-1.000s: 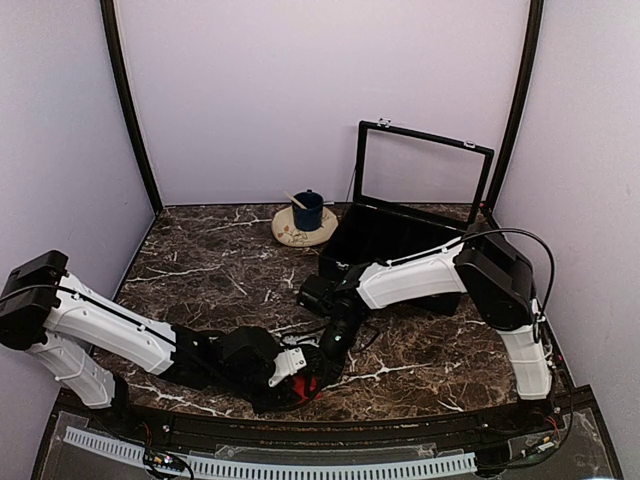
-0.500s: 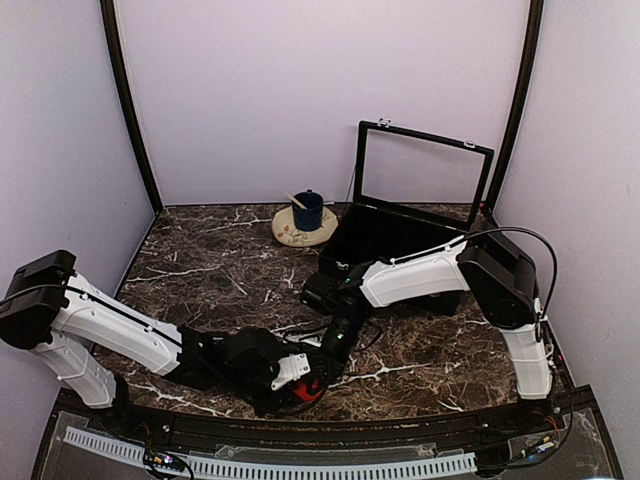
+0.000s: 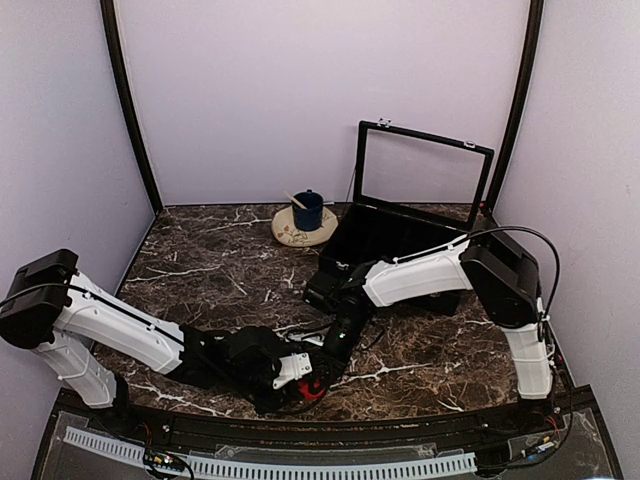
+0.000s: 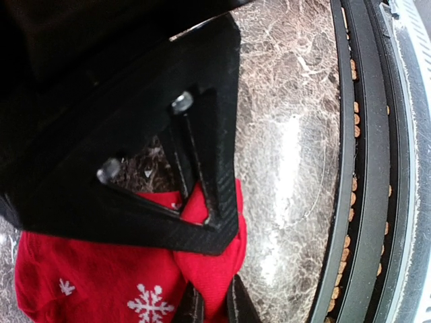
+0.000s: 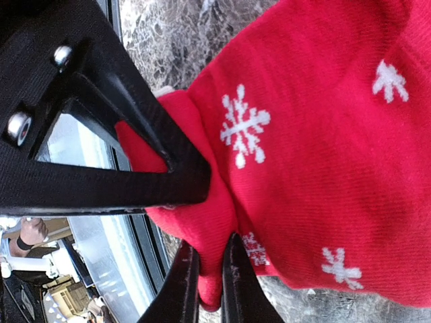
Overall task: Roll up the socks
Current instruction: Roll the sock at the center of the board.
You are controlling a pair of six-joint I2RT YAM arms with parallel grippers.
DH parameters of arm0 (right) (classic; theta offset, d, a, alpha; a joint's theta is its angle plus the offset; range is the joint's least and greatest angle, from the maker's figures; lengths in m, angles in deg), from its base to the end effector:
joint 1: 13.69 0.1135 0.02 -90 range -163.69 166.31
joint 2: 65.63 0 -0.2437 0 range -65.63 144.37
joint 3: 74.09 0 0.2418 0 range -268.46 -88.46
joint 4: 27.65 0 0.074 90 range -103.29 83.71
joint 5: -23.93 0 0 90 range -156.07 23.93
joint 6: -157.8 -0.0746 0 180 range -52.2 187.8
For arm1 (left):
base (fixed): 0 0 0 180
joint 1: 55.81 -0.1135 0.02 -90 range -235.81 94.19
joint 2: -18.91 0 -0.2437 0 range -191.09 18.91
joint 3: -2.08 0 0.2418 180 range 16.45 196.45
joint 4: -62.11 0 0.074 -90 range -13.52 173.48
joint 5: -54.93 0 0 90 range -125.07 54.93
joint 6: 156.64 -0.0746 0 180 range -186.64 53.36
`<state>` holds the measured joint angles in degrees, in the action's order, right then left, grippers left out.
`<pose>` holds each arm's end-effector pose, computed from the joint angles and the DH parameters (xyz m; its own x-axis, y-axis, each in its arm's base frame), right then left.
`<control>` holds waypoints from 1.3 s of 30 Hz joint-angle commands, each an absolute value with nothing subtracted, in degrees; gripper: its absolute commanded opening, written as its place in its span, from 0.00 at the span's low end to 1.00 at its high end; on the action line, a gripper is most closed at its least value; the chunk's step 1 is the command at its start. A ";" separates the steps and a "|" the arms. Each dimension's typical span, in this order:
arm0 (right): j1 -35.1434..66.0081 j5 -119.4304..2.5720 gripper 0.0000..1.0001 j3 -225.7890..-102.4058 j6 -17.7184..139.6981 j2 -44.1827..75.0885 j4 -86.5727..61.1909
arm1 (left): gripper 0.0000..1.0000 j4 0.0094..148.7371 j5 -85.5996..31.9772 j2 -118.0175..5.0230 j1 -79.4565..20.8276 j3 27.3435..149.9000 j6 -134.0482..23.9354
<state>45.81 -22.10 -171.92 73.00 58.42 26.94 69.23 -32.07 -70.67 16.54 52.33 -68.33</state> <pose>0.1552 0.3656 0.0825 -0.4377 -0.8715 -0.2212 -0.7190 0.1915 0.6681 0.0895 -0.2943 0.0963 -0.1913 0.6983 -0.6898 0.9686 0.2479 -0.0176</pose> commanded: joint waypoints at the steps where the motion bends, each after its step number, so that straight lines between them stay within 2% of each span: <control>1: 44.80 -25.94 0.06 -170.67 72.20 57.12 25.06 | 0.00 72.23 -27.83 -72.21 15.84 50.78 -68.13; 6: 44.39 -27.07 0.16 -169.02 71.05 56.11 23.50 | 0.00 69.38 -22.70 -71.61 12.99 49.05 -66.67; 13: 41.45 -26.29 0.23 -162.95 66.98 51.64 16.92 | 0.00 67.53 -16.62 -72.37 9.07 48.62 -66.72; 21: 38.69 -25.89 0.25 -157.77 63.84 47.23 11.50 | 0.00 64.80 -12.00 -74.19 7.04 49.28 -66.31; 28: 37.72 -29.38 0.26 -152.61 61.18 42.12 5.98 | 0.00 63.55 -3.25 -74.71 2.84 48.94 -64.30; 39: 40.49 -42.43 0.26 -143.87 62.57 31.16 -1.62 | 0.00 63.73 12.39 -81.42 -4.79 52.19 -60.19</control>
<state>38.49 -35.31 -146.29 61.50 35.34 2.83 60.44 6.18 -78.13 -3.15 50.69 -61.88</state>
